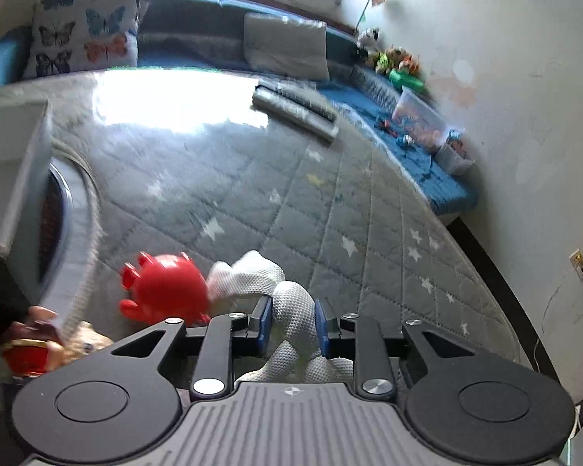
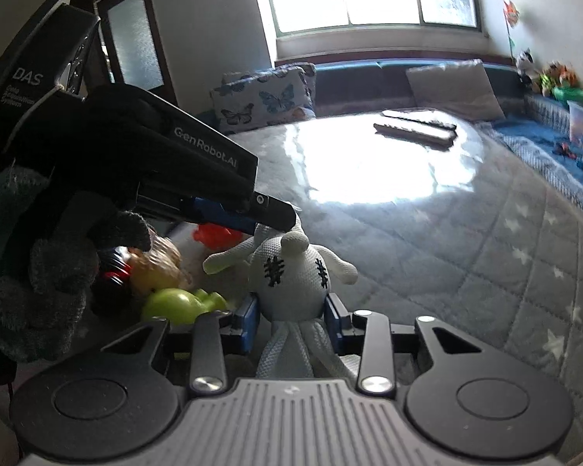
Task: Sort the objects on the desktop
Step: 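Carry the bunny with the right gripper into the white box and release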
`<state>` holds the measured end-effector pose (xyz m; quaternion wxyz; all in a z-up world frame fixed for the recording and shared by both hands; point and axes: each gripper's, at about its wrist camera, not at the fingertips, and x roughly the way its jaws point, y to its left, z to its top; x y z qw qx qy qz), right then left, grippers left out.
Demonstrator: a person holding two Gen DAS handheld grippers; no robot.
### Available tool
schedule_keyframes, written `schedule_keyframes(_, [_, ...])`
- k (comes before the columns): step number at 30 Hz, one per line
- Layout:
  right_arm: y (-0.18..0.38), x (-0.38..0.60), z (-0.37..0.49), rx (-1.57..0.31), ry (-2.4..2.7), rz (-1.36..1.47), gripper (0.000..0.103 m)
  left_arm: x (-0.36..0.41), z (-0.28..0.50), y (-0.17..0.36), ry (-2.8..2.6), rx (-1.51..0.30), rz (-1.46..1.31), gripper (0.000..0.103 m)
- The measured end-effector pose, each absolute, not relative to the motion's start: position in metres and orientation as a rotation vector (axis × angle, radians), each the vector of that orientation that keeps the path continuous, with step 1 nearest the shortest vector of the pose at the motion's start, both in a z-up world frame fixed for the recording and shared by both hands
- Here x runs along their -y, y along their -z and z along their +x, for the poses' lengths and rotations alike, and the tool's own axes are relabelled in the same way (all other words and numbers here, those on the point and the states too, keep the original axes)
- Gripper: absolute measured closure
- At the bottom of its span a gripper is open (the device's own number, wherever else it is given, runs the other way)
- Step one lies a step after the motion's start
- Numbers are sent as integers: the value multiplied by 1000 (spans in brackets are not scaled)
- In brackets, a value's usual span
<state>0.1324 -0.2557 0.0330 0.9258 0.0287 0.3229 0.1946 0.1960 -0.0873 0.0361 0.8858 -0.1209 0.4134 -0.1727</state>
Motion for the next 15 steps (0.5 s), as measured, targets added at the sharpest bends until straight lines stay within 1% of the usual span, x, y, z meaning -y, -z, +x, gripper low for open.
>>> schedule_keyframes(6, [-66,223,138,-592,-487,10,68,48,181,-77,284,-735,-250,77])
schedule_keyframes(11, [-97,177,160,-518,-609,-43,68,-7,179,-113,183,-637,-292,77])
schedule_keyframes(15, [-113,134,186,-494,-706,-88,68,-56,185,-130,83,-585,-330,77])
